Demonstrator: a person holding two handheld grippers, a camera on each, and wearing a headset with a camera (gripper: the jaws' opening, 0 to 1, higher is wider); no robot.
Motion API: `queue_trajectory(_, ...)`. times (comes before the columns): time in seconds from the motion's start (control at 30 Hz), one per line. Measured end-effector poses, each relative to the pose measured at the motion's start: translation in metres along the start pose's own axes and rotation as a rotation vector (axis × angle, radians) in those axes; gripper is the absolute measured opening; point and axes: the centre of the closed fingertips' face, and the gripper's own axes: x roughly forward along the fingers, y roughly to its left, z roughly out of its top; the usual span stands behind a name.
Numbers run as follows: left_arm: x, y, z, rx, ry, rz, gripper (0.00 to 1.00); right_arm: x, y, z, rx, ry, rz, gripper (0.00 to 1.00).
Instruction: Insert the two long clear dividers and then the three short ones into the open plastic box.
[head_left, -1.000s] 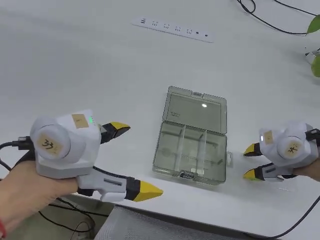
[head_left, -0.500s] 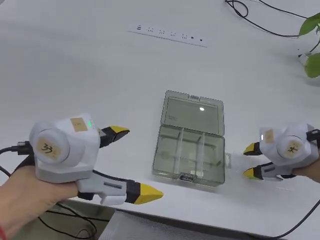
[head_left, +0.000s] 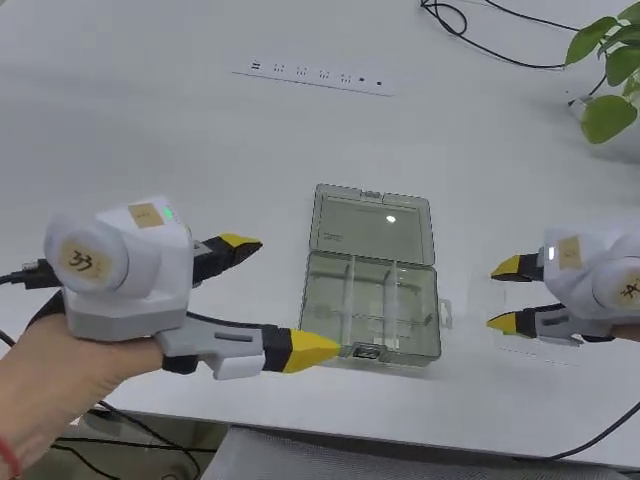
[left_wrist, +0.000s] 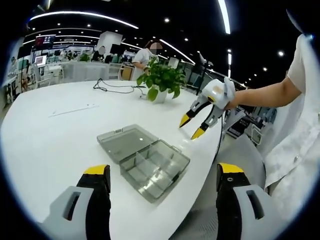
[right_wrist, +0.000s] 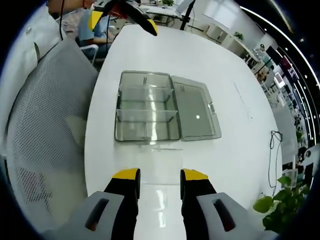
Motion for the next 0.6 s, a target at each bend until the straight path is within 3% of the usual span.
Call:
queue_trajectory(0.07,0.002,-0.004,0.009,0.0,-0.023,-0.009,0.87,-0.009,0.001,0.01,-0.004,-0.017,-0.015,0.32)
queue_trajectory(0.17,0.006,-0.011,0.021,-0.043,-0.046,-0.029,0.84,-0.02,0.003,0.022,-0.02,-0.031,-0.034,0.32)
queue_trajectory(0.27,0.012,-0.016,0.027,-0.109,-0.041,-0.046,0.8,-0.031,0.005,0.034,-0.032,-0.045,-0.048,0.32)
queue_trajectory(0.33,0.016,-0.02,0.034,-0.115,-0.064,-0.058,0.76,-0.036,0.007,0.042,-0.038,-0.055,-0.057,0.32)
queue_trajectory(0.53,0.029,-0.035,0.036,-0.211,-0.024,-0.108,0.66,-0.047,0.014,0.062,-0.065,-0.075,-0.076,0.32)
queue_trajectory(0.6,0.034,-0.04,0.039,-0.236,-0.04,-0.126,0.65,-0.05,0.017,0.068,-0.069,-0.082,-0.079,0.32)
